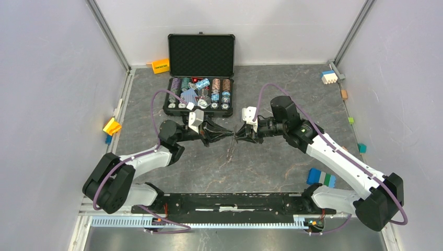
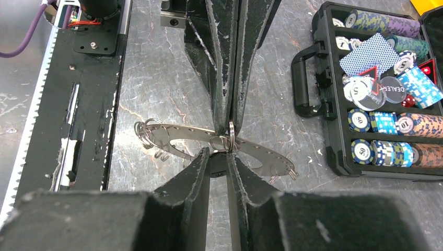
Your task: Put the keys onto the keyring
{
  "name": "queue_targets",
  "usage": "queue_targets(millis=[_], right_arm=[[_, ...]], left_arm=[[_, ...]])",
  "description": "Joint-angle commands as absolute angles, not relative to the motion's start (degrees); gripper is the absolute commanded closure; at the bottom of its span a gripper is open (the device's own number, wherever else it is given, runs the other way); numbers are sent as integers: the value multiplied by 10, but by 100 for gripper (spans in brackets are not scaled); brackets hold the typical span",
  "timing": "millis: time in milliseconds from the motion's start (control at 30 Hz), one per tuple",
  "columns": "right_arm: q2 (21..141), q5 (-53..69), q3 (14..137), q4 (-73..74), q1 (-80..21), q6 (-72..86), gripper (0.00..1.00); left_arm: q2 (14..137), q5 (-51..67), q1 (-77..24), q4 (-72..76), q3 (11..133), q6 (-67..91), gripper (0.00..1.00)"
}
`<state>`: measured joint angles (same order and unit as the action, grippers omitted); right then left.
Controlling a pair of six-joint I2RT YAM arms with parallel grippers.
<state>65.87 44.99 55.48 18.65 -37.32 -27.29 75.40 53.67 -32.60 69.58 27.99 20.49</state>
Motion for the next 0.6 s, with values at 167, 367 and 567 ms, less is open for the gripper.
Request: queue_targets(millis=[167, 367, 567], right_arm=[[658, 451, 586, 164, -372, -263, 75], [659, 454, 591, 164, -373, -260, 74], [664, 448, 593, 164, -371, -259, 74]], left_arm=[[755, 552, -329, 721, 278, 190, 98], [756, 557, -329, 717, 278, 182, 98], [755, 563, -330, 715, 277, 176, 98]])
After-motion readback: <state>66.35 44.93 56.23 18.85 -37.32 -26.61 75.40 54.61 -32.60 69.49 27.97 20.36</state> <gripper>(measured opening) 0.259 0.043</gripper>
